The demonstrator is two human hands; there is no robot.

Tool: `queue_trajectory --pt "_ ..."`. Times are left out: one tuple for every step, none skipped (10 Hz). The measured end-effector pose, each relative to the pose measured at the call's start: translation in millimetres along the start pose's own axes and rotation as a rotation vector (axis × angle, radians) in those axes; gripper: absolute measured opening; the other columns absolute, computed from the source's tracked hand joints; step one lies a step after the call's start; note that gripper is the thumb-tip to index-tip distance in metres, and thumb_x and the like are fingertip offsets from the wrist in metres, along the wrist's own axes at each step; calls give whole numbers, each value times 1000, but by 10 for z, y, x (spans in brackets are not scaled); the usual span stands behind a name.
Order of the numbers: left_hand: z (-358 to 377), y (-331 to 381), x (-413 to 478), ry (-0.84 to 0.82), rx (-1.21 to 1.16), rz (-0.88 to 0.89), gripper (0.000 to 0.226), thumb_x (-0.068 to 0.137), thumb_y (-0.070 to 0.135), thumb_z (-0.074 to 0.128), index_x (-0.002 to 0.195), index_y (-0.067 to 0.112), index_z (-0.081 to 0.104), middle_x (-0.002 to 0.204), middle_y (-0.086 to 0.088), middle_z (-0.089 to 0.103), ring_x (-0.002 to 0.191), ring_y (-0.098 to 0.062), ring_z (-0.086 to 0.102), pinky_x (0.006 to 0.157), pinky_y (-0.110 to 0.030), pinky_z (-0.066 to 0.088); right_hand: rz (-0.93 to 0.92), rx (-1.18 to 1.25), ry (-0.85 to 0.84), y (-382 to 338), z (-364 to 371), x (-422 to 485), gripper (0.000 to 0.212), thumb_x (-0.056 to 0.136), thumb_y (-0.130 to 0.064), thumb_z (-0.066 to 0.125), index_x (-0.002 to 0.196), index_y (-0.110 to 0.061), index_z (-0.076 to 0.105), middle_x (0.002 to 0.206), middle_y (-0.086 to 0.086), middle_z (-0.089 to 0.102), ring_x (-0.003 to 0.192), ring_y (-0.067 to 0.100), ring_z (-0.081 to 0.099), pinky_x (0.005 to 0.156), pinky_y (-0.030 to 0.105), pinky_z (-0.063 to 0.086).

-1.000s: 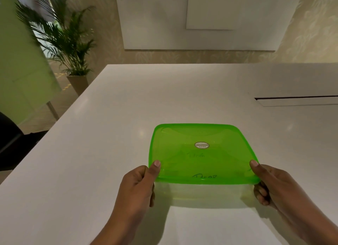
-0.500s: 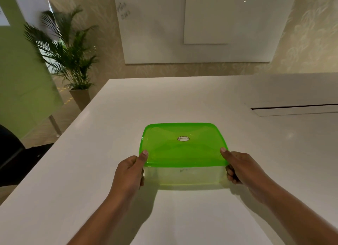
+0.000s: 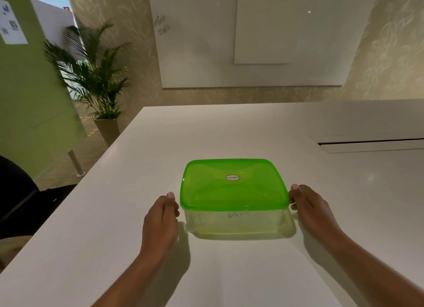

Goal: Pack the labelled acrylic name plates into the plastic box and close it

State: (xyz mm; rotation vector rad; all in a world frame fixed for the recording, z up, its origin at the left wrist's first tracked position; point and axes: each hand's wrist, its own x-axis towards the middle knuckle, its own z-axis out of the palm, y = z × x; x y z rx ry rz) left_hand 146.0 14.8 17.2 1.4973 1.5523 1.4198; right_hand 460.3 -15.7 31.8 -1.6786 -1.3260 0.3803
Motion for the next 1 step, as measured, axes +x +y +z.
queue_trajectory --pt "-67 -123 5 75 322 88 22 96 27 42 92 20 63 92 2 70 88 -27 63 72 -37 45 -92 -215 23 139 1 -54 25 99 -23 44 111 -21 66 116 3 69 108 26 62 92 37 46"
